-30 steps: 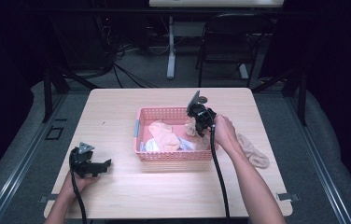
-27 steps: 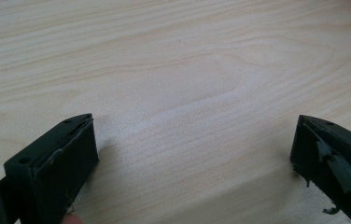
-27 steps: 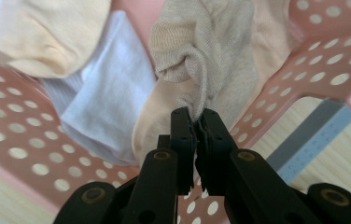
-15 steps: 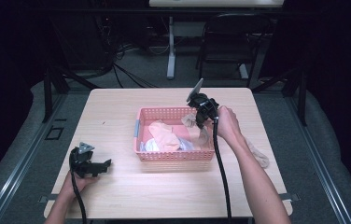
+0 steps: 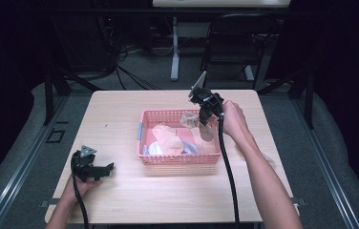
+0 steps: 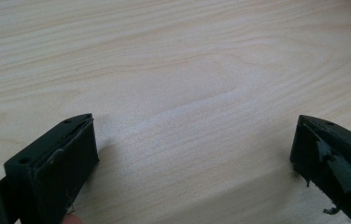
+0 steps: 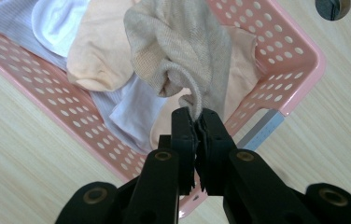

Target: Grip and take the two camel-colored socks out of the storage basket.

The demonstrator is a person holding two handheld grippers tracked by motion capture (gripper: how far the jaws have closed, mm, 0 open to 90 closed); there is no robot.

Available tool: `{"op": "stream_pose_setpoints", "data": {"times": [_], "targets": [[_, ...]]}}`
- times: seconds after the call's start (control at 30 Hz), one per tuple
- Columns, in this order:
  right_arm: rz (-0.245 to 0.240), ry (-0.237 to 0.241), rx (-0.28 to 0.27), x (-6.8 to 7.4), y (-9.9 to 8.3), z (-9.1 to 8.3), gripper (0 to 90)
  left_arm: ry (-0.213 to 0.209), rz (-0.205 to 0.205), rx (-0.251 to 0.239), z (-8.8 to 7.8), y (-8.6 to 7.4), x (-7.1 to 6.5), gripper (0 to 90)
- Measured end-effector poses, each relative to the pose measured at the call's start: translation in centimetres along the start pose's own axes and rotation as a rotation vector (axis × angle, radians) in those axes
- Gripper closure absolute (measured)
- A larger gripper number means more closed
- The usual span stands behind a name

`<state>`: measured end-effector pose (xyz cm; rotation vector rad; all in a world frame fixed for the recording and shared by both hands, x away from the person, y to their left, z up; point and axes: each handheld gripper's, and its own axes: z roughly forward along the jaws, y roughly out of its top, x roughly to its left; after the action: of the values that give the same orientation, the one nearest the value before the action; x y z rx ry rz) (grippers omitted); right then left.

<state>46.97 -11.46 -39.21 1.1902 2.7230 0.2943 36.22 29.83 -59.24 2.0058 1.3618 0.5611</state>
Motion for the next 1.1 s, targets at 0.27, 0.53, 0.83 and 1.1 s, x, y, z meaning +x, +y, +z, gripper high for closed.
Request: {"op": "stream_pose_setpoints", "data": {"times": [0.27,0.53,0.83,1.1], "targets": [[-0.011,0.005,-0.024,0.3,0.2,-1.4,86.3,0.000,0.001,0.000,0.0,0.0,0.0,0.3],[-0.017,0.016,-0.027,0.4,0.4,-1.6,86.4,0.000,0.000,0.000,0.0,0.0,0.0,0.4],[-0.015,0.018,-0.025,0.3,0.1,-2.2,86.4,0.000,-0.001,0.000,0.0,0.0,0.0,0.4],[-0.004,0.006,-0.041,-0.2,-0.8,-3.4,86.5,0.000,-0.001,0.000,0.0,0.0,0.0,0.4]]}}
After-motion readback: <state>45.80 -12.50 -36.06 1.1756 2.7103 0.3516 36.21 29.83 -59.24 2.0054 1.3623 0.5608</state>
